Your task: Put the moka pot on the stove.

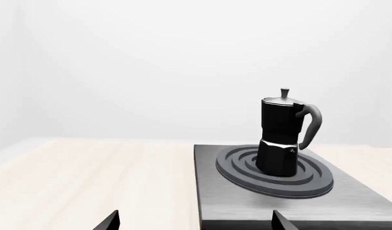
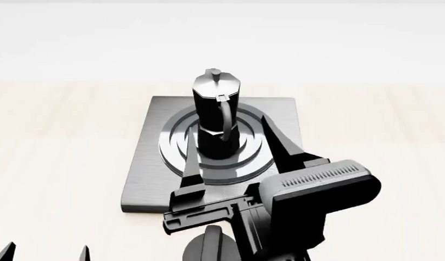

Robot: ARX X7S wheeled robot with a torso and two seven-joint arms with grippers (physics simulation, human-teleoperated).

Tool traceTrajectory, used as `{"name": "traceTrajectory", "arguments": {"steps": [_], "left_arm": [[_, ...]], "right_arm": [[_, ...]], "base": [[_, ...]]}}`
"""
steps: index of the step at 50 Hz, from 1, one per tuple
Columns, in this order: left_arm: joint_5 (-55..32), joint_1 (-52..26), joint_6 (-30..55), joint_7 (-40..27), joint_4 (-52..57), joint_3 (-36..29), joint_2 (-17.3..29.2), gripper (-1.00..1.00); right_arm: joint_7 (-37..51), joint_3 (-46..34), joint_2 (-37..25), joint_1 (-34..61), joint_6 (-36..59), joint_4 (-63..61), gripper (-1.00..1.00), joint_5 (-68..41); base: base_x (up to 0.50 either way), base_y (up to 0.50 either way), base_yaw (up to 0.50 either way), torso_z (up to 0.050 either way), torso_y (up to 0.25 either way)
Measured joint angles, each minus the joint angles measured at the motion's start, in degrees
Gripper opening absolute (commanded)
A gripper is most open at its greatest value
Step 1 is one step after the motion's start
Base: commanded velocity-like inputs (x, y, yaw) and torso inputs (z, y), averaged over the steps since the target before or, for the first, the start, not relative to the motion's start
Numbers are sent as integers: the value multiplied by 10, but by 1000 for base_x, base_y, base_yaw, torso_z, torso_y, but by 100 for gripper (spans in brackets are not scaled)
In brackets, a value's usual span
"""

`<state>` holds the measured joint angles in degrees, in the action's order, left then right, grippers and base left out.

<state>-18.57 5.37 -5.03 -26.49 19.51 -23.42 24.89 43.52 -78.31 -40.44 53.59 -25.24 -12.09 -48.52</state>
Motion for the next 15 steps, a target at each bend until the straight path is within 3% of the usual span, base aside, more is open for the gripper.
{"name": "traceTrajectory", "arguments": {"steps": [15], "left_arm": [[0, 1, 1, -3, 7, -1, 3, 100]], "right_arm": [[24, 1, -21, -11, -3, -46, 100, 29]], "base": [[0, 0, 0, 0, 0]]}}
